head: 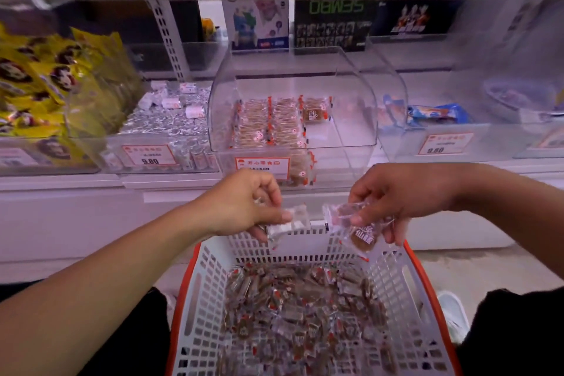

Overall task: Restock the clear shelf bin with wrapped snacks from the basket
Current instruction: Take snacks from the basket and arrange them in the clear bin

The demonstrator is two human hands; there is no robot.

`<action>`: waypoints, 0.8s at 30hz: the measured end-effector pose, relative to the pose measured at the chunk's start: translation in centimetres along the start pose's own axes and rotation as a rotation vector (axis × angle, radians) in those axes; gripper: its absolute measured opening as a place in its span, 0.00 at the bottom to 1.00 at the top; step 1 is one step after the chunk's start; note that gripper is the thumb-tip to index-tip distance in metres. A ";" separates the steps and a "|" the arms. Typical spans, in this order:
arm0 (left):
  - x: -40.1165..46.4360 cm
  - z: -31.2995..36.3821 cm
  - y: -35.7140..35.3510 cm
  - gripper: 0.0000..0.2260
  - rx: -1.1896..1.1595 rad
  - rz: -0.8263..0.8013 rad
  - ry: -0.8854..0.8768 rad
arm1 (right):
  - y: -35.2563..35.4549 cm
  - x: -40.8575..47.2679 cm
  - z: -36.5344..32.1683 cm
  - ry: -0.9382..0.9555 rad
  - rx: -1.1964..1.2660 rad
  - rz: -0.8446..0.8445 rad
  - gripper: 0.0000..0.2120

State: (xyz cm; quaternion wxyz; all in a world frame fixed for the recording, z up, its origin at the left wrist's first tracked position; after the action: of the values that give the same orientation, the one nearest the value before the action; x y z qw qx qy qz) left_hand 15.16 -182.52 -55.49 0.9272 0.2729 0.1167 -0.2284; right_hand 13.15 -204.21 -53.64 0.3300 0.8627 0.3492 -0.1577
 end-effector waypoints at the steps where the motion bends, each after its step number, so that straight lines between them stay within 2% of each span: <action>1: 0.0 0.4 0.2 0.10 -0.050 -0.003 -0.019 | 0.1 -0.1 -0.2 0.022 0.043 -0.004 0.11; 5: -0.4 1.5 -0.4 0.11 -0.287 -0.015 -0.078 | 0.1 0.0 -2.1 0.177 0.236 0.047 0.08; 7: -0.6 1.9 -0.8 0.10 -0.434 0.000 -0.086 | 0.4 0.1 -3.0 0.250 0.249 0.158 0.09; 10: -1.0 2.0 -0.8 0.11 -0.569 0.013 -0.064 | 1.4 -0.1 -3.7 0.319 0.243 0.390 0.17; 13: -1.3 2.3 -1.5 0.12 -0.669 -0.032 -0.035 | 1.8 -0.6 -4.4 0.400 0.230 0.541 0.15; 15: -1.5 2.8 -1.9 0.12 -0.759 -0.064 -0.047 | 1.6 -0.9 -4.8 0.431 0.235 0.569 0.12; 18: -1.7 3.3 -2.6 0.18 -0.770 -0.107 -0.089 | 1.1 -0.9 -5.2 0.462 0.276 0.582 0.15; 21: -1.2 3.3 -2.6 0.11 -0.838 -0.031 -0.094 | 1.3 -1.1 -5.6 0.507 0.287 0.676 0.12; 24: -0.7 3.6 -2.4 0.11 -0.923 0.052 -0.108 | 1.4 -1.3 -5.3 0.528 0.318 0.804 0.12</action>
State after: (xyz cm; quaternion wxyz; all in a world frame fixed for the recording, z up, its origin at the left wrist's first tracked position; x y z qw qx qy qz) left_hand 13.72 -186.04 -53.33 0.9619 -0.1778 0.1507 -0.1430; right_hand 13.42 -202.04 -48.49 0.1296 0.9790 0.0326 0.1540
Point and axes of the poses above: each hand's wrist, its own x-axis towards the middle knuckle, its own y-axis out of the back of the hand, z = x × y, the point moved 6 cm from there along x, towards the middle knuckle, and after that the axes turned 4 degrees about y, right-handed, at the moved point
